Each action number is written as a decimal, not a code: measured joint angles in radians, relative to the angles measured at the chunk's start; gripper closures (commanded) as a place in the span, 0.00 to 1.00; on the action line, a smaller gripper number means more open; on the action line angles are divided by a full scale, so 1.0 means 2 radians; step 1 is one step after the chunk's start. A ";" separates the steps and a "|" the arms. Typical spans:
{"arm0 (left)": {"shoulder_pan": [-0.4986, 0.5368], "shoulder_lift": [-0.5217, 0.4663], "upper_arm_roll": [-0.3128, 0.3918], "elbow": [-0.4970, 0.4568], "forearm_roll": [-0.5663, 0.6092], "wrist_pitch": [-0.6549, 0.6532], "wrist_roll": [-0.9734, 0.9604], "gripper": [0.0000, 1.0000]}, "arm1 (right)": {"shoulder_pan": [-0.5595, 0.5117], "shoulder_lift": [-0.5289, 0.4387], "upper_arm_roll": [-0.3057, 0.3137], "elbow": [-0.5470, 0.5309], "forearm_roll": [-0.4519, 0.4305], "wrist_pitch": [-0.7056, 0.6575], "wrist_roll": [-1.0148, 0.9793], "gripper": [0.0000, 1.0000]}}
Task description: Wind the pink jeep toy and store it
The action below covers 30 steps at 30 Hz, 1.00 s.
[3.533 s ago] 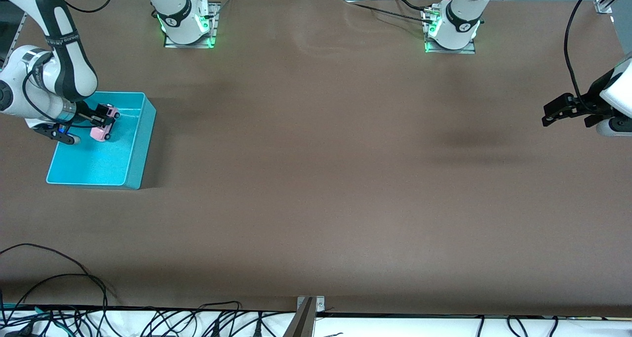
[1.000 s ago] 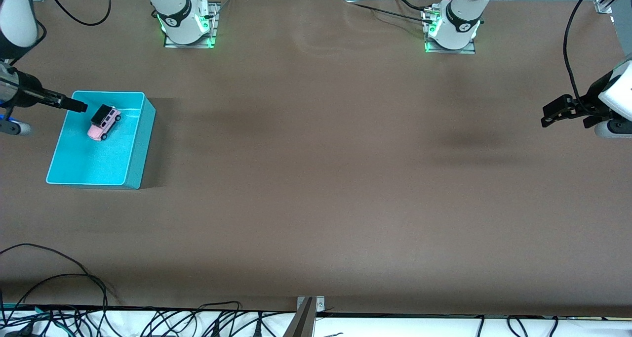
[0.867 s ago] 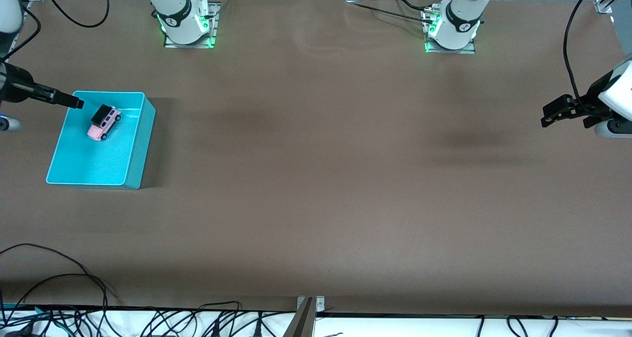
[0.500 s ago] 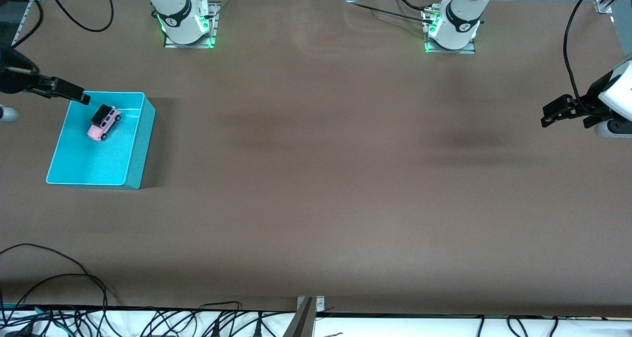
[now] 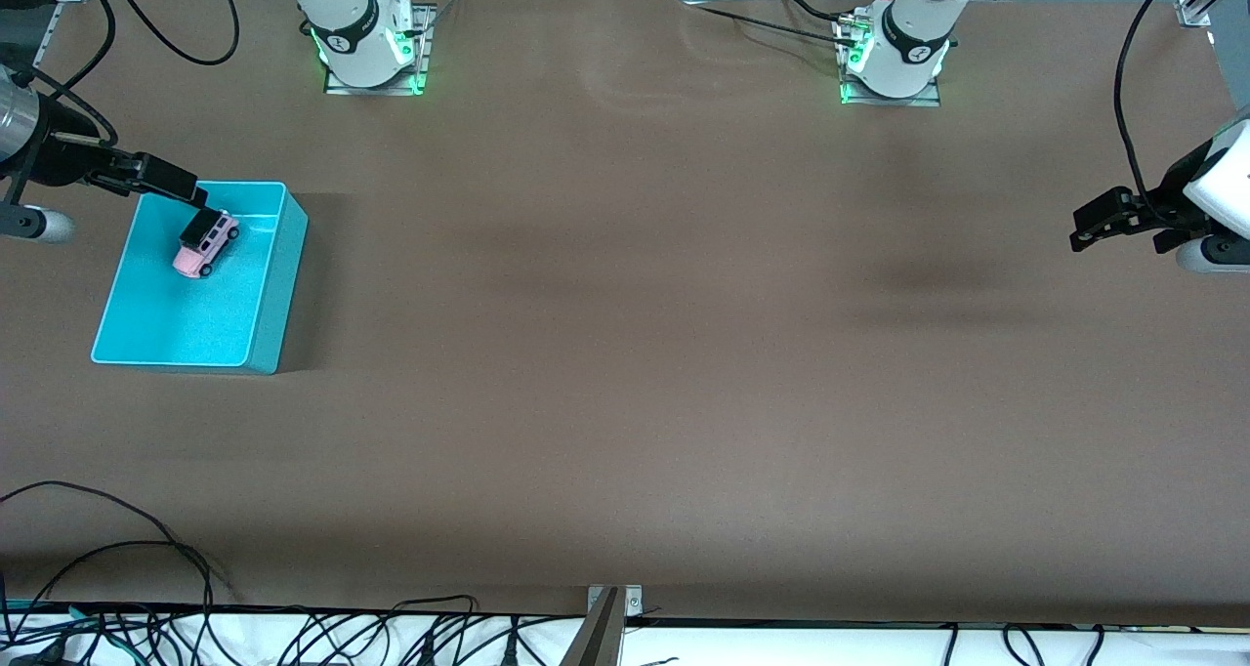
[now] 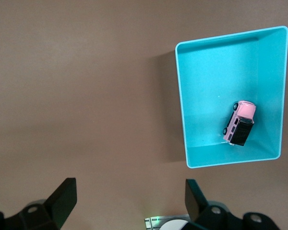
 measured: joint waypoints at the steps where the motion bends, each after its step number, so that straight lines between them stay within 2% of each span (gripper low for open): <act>1: 0.000 0.000 0.000 0.000 0.000 0.000 0.000 0.00 | 0.000 0.000 0.000 0.000 0.000 0.001 -0.001 0.00; 8: 0.000 0.000 0.000 0.000 0.000 0.000 0.000 0.00 | 0.000 -0.001 0.000 0.012 -0.004 0.002 -0.012 0.00; 23: 0.000 0.000 0.000 0.000 0.000 0.000 0.000 0.00 | -0.002 -0.011 0.000 0.064 -0.004 -0.067 -0.018 0.00; 30: 0.000 0.000 0.000 0.000 0.000 0.000 0.000 0.00 | -0.002 -0.017 0.000 0.070 -0.004 -0.077 -0.018 0.00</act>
